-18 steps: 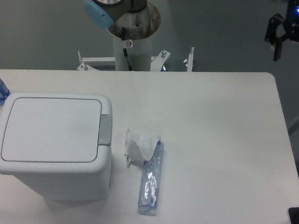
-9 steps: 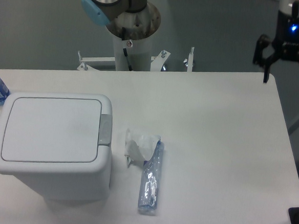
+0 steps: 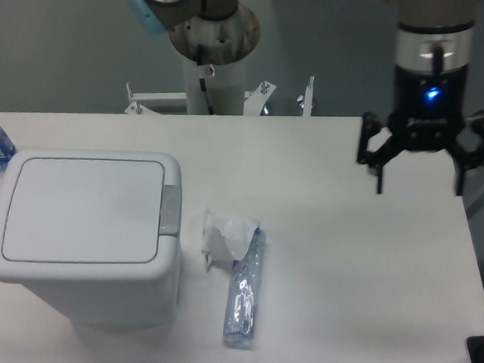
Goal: Open the trash can
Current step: 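Move the open gripper toward the grey tab on the trash can lid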
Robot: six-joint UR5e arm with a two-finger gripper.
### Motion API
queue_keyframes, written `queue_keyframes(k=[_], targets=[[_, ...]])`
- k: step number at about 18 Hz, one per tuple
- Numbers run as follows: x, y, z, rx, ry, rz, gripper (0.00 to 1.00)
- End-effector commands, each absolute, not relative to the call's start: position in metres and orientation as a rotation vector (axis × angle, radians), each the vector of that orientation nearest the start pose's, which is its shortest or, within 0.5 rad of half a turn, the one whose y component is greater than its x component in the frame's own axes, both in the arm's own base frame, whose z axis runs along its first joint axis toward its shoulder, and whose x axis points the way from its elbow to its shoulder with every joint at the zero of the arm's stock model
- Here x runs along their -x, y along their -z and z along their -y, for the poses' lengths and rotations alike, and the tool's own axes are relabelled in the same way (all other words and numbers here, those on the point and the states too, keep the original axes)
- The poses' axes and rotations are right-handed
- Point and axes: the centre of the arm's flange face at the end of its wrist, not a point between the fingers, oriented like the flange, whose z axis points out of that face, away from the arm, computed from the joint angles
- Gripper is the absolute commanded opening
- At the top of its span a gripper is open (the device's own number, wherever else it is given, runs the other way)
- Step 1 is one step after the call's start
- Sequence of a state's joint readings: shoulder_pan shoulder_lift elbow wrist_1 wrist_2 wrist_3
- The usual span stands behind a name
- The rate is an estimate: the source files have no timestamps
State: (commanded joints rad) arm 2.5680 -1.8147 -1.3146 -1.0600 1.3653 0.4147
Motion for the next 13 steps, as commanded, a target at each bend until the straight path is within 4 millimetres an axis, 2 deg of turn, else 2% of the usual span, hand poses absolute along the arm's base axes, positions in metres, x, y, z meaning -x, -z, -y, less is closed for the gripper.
queue_keyframes(k=[3, 6, 9, 13], targets=[[0.425, -0.536, -0.488, 2.498, -0.152, 0.735, 1.0], [0.405, -0.516, -0.5, 2.468, 0.021, 0.784, 1.0], [0.397, -0.502, -0.505, 2.427, 0.168, 0.84, 1.0], [0.387, -0.483, -0.507, 2.423, 0.272, 0.84, 1.0]])
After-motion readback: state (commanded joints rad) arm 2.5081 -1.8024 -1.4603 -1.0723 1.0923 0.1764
